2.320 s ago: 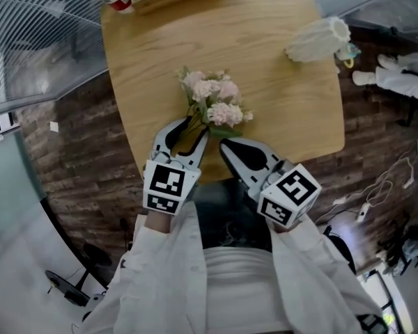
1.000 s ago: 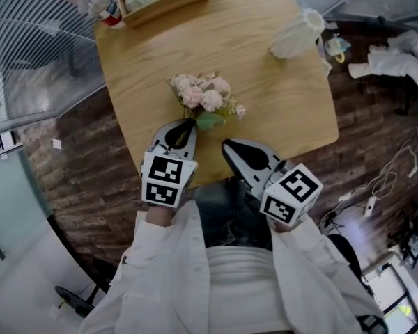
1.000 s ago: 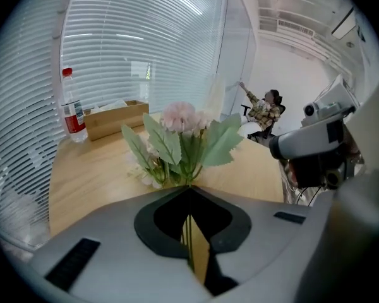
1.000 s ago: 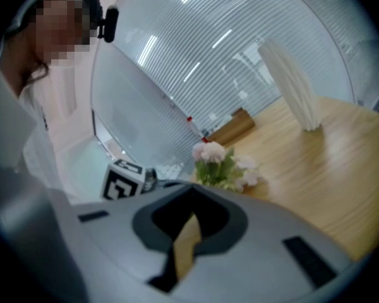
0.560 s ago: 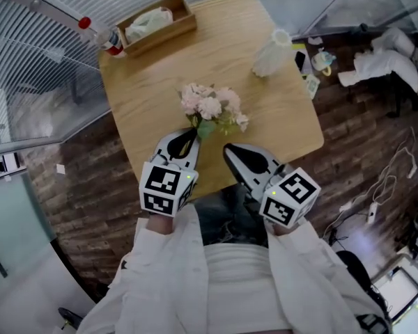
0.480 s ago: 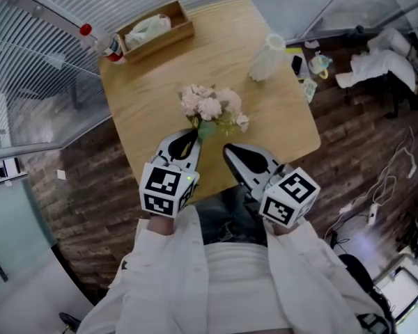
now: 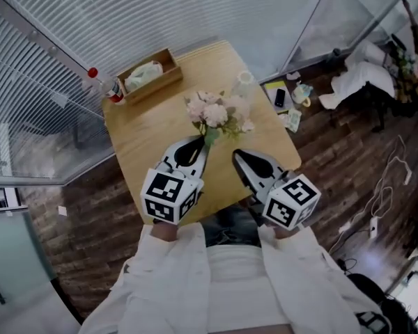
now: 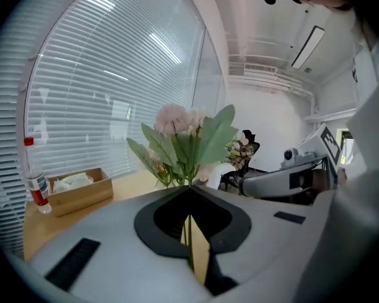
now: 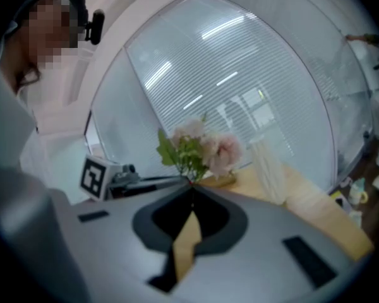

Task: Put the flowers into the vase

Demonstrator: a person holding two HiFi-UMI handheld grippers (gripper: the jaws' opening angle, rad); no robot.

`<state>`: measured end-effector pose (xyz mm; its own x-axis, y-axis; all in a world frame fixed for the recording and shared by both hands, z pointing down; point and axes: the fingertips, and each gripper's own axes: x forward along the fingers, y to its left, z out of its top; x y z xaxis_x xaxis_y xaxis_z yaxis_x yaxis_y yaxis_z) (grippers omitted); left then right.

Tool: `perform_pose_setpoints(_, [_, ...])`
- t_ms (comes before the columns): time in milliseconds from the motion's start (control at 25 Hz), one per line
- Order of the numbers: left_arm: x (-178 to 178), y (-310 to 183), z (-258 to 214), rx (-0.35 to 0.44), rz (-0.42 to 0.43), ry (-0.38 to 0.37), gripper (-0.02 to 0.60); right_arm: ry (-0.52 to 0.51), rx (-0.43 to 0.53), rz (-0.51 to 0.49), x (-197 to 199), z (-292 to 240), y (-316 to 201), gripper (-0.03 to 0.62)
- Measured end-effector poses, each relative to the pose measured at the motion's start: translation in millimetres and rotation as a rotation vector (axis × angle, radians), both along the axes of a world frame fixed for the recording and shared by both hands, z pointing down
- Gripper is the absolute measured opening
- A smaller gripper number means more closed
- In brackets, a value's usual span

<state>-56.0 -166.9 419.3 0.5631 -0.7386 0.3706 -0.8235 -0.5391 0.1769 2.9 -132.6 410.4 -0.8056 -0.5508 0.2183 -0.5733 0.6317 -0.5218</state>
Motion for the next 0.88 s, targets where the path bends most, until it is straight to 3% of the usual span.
perform_pose_setpoints(320, [20.6,-23.7,-52.2,0.122,0.052,0.041,0.014,0.016,0.134,0.037,18.1,-39.4,-28.7,0.014])
perform_pose_setpoints(640, [56.0,-52.0,-95.6,0.221,0.109,0.097,0.014,0.018,0.209,0.087,33.7,-62.1,-60.3,0.014])
perform_pose_setpoints(880, [69.6,-71.0,-121.6,0.275,0.133,0.189,0.014,0.032,0.274,0.120,45.3,-83.9,-86.1,0.014])
